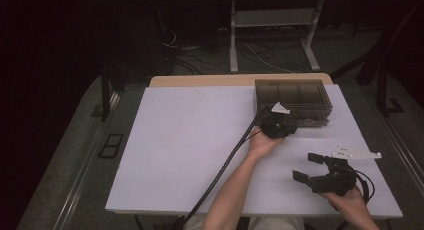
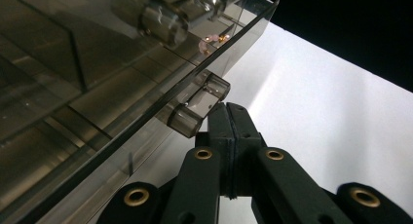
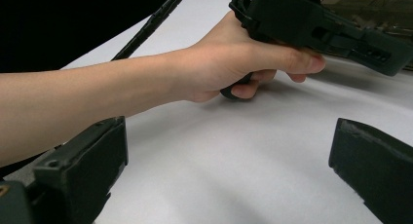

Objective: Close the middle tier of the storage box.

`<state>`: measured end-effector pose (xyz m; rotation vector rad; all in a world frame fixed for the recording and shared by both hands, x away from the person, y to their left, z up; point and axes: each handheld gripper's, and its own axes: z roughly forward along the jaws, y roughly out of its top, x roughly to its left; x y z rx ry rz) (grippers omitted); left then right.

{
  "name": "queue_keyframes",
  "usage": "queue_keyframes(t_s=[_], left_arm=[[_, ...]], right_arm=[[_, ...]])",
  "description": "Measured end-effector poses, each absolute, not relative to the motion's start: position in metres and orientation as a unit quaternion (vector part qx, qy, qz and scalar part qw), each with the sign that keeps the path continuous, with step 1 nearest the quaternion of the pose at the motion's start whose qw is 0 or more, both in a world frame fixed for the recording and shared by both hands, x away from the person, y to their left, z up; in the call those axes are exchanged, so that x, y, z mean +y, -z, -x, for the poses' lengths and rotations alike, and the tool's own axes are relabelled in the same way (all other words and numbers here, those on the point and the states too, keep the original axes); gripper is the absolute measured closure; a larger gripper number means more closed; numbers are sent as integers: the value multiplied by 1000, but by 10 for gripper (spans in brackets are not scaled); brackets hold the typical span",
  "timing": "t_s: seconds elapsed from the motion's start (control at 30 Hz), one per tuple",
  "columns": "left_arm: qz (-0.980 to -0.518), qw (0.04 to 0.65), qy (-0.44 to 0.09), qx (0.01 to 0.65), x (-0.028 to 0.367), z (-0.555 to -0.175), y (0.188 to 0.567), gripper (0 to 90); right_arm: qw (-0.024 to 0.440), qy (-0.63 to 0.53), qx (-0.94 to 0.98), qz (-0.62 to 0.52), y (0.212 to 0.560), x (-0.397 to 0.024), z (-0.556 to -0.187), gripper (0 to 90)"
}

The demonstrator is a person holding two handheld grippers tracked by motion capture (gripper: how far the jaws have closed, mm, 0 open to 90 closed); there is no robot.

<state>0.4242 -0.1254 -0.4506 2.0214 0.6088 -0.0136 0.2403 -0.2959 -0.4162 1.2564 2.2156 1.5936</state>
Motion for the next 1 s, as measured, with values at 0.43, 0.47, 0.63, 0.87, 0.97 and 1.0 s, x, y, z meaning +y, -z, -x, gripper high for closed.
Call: queue_keyframes(t_s=[0.43,0.47,0.63,0.87,0.97,1.0], left_arm=[[-825,499,-3,265,-123,-429,450,893],[-826,499,-6,261,-123,-431,450,893],[-818,506,-5,273,-121,-433,448,893],[-816,509,-14,272,-119,-435,443,893],[-822,502,-19,270,-118,-434,443,893],[-824,500,-21,265,-118,-435,443,893]], right_arm=[[69,-530,735,-417,416,-296,-240,2],[69,-530,735,-417,416,-296,-240,2],[69,-530,735,-417,416,-296,-240,2],[68,-530,735,-417,416,-296,-240,2],[69,-531,735,-417,416,-296,-240,2],[68,-530,735,-417,416,-296,-240,2]])
